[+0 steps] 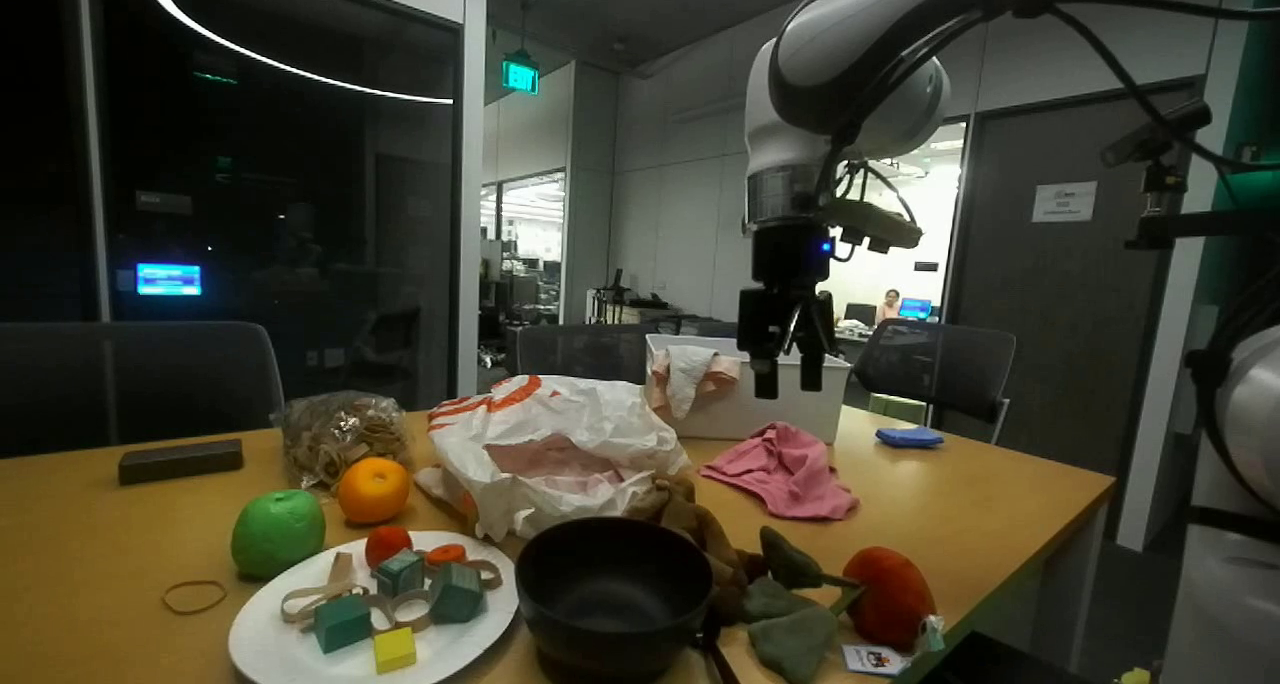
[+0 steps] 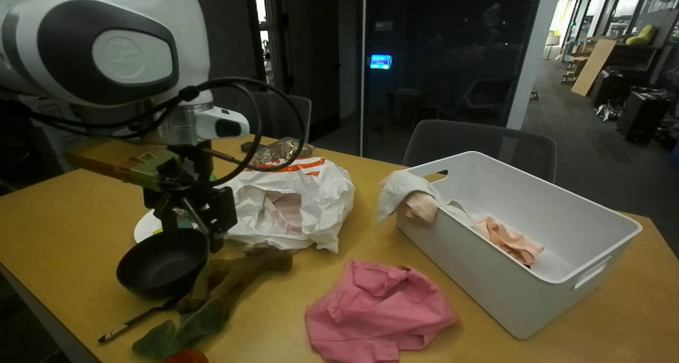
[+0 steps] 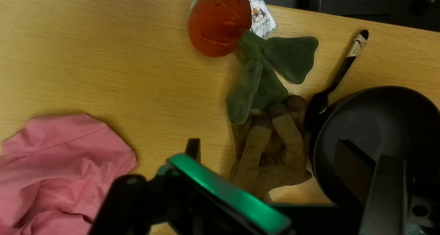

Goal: Pick up the orange toy, green apple toy and small red toy and put them into the black bowl one by one

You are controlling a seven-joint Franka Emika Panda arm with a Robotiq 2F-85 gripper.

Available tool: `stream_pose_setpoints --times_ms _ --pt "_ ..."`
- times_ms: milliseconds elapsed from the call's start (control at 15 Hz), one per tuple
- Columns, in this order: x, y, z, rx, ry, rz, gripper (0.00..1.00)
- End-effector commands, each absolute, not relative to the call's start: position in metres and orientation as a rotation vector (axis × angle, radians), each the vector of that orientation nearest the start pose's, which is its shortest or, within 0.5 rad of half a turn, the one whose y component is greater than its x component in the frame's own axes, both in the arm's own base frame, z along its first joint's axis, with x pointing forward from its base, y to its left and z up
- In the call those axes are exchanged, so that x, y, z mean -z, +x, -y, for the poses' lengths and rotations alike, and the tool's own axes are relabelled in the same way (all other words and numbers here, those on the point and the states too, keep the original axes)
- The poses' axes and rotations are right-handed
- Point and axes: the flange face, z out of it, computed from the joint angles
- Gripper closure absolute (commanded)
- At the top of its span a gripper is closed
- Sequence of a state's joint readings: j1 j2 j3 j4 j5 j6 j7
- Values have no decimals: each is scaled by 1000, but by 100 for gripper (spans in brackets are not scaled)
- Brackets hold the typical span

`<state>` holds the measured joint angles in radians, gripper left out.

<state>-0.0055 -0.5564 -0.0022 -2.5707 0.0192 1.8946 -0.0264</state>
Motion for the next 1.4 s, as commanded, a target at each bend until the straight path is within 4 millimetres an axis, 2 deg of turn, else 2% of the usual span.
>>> stream_pose_setpoints --times_ms 0,400,533,733,933,1067,1333 --pt "-443 379 -31 -139 -3109 211 0" --pt "-453 453 -145 100 -3062 643 0" --pt "-445 475 -185 137 -3036 779 0" --pt "-423 501 -238 156 -2993 979 0" --pt "-404 527 -278 192 -2978 1154 0" --pt "-402 546 -302 255 -2976 1202 0" --pt "-395 583 -332 330 -2939 1230 0"
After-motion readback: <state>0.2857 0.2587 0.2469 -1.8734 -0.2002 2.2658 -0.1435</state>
